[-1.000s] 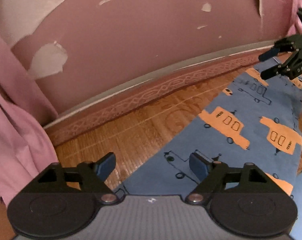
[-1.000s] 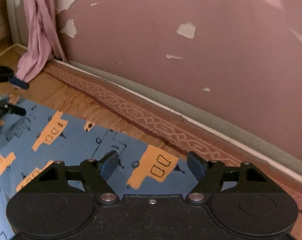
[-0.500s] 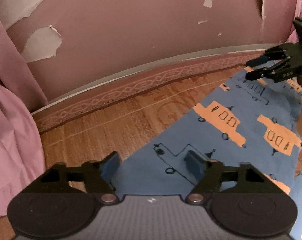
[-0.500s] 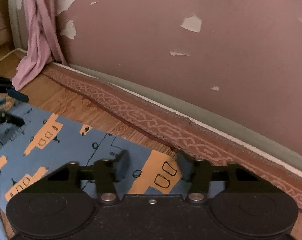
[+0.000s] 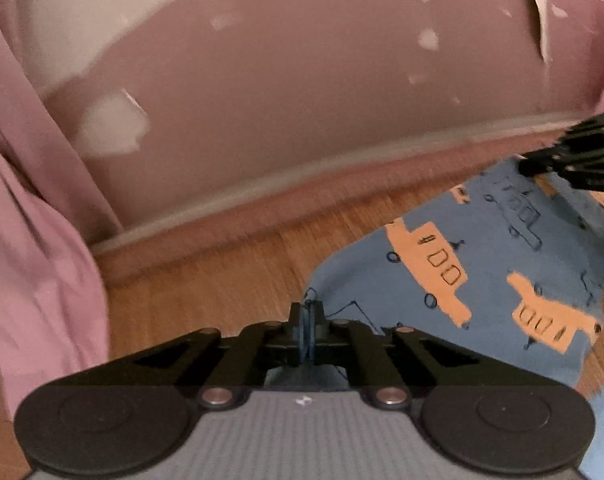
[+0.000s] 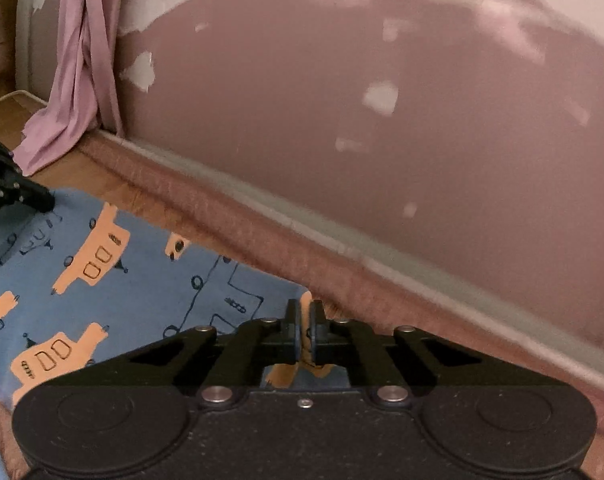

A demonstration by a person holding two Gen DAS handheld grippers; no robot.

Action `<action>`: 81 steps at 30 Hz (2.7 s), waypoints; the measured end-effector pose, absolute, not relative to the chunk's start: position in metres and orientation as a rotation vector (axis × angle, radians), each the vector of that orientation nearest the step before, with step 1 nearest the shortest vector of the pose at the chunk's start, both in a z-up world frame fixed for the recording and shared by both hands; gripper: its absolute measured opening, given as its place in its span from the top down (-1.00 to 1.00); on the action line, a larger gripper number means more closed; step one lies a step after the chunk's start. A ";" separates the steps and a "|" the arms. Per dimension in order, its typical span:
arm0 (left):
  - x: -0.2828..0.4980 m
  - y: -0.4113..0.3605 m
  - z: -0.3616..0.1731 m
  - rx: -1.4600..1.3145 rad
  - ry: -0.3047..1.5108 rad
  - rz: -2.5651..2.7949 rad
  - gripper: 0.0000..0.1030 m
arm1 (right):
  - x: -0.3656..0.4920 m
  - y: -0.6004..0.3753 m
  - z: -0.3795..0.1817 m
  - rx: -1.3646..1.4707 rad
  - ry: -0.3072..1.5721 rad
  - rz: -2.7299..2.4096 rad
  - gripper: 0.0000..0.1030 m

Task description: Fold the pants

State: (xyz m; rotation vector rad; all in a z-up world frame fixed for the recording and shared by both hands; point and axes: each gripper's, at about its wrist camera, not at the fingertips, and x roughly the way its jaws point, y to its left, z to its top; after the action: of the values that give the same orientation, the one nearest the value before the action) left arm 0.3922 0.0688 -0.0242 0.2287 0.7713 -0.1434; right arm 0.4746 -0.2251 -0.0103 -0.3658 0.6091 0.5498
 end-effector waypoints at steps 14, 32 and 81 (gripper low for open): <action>0.427 0.090 -0.038 0.194 0.743 -0.004 0.14 | 0.527 -0.158 -0.029 -0.575 0.575 0.411 0.56; 0.395 0.214 -0.030 0.055 0.880 -0.194 -0.44 | 0.545 -0.117 -0.003 -0.541 0.675 0.842 -0.87; 0.230 0.081 -0.014 0.937 0.178 -0.093 0.99 | 0.511 -0.094 -0.018 -0.979 0.573 1.027 0.96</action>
State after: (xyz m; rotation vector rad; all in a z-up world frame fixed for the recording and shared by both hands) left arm 0.2297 0.0813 -0.0142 0.9374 0.1780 -0.0931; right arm 0.5110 -0.0943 -0.0179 -0.9795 0.5729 1.0270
